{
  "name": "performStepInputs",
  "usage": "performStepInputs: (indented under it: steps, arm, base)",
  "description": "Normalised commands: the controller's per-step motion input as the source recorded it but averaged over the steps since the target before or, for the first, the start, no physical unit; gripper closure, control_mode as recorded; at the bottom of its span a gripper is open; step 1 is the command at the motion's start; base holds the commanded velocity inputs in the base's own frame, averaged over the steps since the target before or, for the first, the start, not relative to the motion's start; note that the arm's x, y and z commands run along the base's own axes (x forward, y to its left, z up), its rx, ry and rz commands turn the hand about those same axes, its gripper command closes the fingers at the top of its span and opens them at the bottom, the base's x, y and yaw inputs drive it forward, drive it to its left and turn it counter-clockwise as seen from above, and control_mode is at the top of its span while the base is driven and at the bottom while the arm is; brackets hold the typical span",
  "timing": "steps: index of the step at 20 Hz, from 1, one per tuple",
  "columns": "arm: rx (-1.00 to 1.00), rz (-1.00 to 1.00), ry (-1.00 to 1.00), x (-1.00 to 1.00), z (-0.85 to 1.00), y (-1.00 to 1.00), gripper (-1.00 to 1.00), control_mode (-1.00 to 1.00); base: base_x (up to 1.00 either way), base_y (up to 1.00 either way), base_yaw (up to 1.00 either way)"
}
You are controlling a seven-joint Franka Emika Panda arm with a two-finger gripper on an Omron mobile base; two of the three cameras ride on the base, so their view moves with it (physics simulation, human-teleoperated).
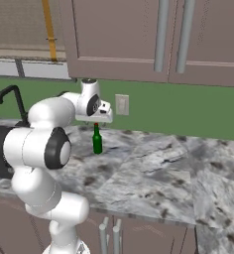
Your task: Move the drinks to the dining counter.
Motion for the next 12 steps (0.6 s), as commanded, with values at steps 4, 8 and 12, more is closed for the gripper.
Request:
performStepInputs:
  steps: [4, 8, 12]
  arm:
    - [0.0, 0.0, 0.03, 0.04, -0.03, 0.0, -1.0, -1.0]
    - [0.0, 0.0, 0.04, 0.03, -0.07, 0.0, -1.0, -1.0]
    - [0.0, 0.0, 0.03, 0.05, -0.15, 0.0, -1.0, -1.0]
  base:
    - [0.0, 0.0, 0.0]
    - [0.0, 0.0, 0.0]
    - [0.0, 0.0, 0.0]
